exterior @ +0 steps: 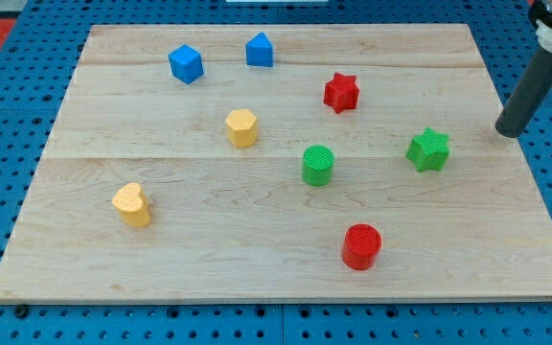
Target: Point at the bottom center
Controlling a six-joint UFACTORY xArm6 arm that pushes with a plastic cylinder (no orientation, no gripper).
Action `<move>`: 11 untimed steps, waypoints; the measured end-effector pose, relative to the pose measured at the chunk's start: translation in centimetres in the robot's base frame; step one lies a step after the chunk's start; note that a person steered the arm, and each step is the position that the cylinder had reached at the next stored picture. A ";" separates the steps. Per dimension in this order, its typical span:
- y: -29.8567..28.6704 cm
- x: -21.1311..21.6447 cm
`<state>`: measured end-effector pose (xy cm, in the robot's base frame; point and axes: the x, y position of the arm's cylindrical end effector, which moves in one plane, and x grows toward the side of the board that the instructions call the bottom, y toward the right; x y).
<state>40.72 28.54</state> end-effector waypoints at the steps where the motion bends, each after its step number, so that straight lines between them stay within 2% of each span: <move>1: 0.0 -1.2; 2: 0.0 -2.5; 3: 0.0 -1.0; 5: 2.0 8.7; 7: -3.6 20.4; 8: -11.6 21.2; 9: -23.3 21.1; 10: -25.0 18.4; 11: -23.9 15.5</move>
